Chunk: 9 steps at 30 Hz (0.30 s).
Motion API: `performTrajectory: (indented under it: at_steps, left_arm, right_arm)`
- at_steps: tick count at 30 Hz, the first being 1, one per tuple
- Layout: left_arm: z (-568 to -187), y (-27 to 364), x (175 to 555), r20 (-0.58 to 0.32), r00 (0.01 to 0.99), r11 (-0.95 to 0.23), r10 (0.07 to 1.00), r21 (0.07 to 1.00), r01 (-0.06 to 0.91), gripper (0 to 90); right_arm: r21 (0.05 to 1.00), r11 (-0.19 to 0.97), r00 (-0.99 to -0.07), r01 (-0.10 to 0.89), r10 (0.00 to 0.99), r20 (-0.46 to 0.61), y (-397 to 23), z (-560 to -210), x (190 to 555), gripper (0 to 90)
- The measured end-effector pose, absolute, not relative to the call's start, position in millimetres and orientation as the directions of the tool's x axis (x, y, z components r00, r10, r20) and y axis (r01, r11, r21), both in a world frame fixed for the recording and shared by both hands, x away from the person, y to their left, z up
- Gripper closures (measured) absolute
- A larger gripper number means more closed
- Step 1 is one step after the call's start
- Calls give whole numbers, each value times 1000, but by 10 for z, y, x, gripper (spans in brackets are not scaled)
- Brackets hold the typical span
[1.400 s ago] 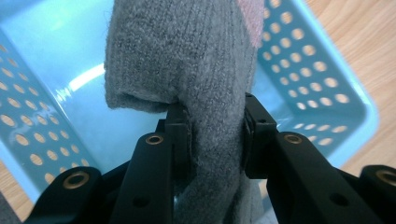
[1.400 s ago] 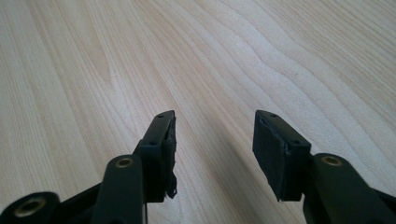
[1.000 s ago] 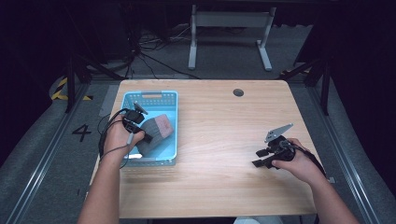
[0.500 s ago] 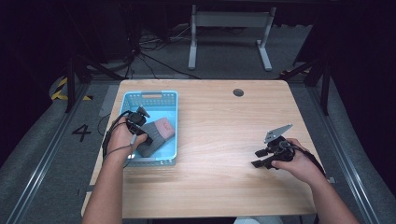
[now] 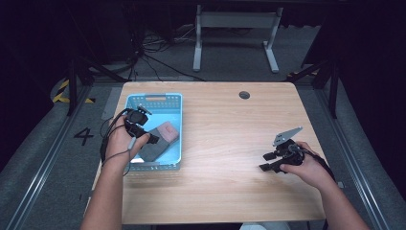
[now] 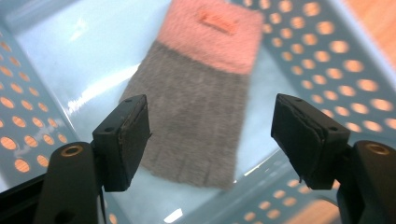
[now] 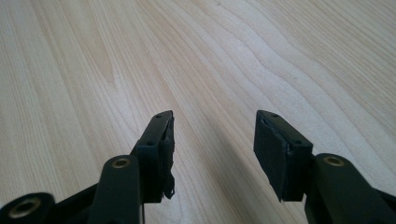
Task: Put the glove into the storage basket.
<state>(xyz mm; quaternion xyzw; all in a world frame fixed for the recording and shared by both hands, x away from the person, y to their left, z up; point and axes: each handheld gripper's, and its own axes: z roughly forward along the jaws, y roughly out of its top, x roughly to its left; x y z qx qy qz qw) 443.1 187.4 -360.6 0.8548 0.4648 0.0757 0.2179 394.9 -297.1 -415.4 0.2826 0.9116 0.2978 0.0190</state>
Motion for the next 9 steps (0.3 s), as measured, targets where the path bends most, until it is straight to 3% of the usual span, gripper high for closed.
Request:
performTrajectory:
  at_steps: [9]
  left_arm:
    - [-3385, 1604, 4051, -51, 646, -551, 762, 473, 687, 305]
  right_arm:
    - [562, 657, -835, 502, 537, 119, -3003, -4111, 3940, 487]
